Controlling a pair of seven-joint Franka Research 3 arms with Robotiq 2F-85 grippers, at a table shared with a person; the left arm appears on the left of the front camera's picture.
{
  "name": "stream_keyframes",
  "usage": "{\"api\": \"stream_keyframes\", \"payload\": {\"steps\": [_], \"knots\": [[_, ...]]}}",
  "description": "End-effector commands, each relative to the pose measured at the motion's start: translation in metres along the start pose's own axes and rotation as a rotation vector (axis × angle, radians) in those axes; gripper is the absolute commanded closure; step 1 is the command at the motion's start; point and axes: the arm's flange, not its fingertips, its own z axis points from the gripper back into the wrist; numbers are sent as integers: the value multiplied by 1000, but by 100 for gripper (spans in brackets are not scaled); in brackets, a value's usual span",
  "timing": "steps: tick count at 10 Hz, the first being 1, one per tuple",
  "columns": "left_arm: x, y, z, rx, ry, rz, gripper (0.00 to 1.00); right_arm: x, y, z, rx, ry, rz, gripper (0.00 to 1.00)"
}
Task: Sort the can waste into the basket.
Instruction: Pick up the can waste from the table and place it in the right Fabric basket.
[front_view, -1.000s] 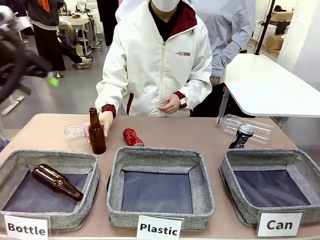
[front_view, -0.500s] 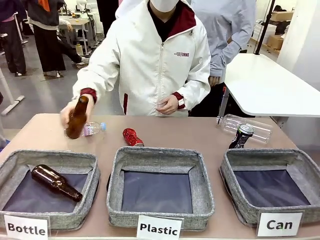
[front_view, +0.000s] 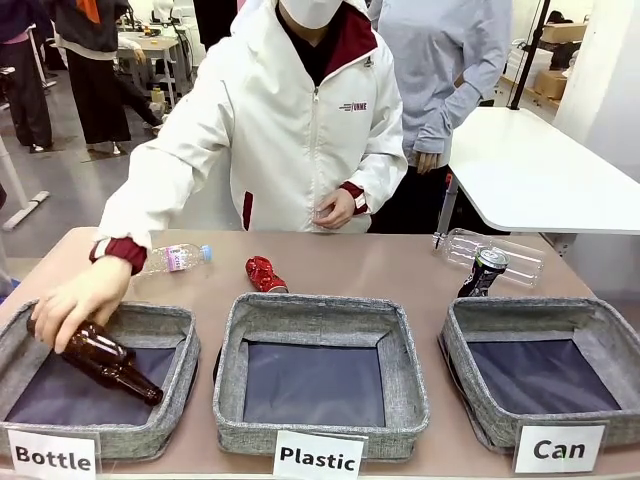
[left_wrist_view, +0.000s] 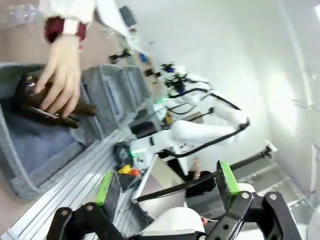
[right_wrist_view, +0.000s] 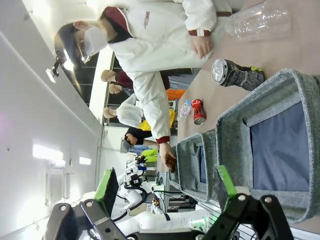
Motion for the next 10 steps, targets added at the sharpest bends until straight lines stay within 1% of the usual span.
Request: {"api": "stream_keyframes", "payload": {"steps": [1, 2, 3, 5, 6, 7, 8, 10], "knots": [[9, 25, 19, -96, -24, 1, 0, 2, 2, 0, 16, -7, 27, 0], [1, 25, 15, -65, -45, -2, 0, 2, 2, 0, 16, -7, 27, 0], [-3, 17, -4, -18, -42, -2, 0, 2, 2, 0, 16, -7, 27, 0], [-1, 10, -24, -7, -31, 0, 0, 2, 2, 0, 16, -7, 27, 0], [5, 9, -31, 4, -16, 5, 0, 2, 2, 0, 16, -7, 27, 0], [15, -1, -46, 35, -5, 19, 0, 2, 2, 0, 16, -7, 27, 0], [30, -12, -55, 96, 23, 27, 0, 2, 2, 0, 16, -7, 27, 0], [60, -43, -97, 238, 98, 29, 0, 2, 2, 0, 16, -7, 27, 0]]}}
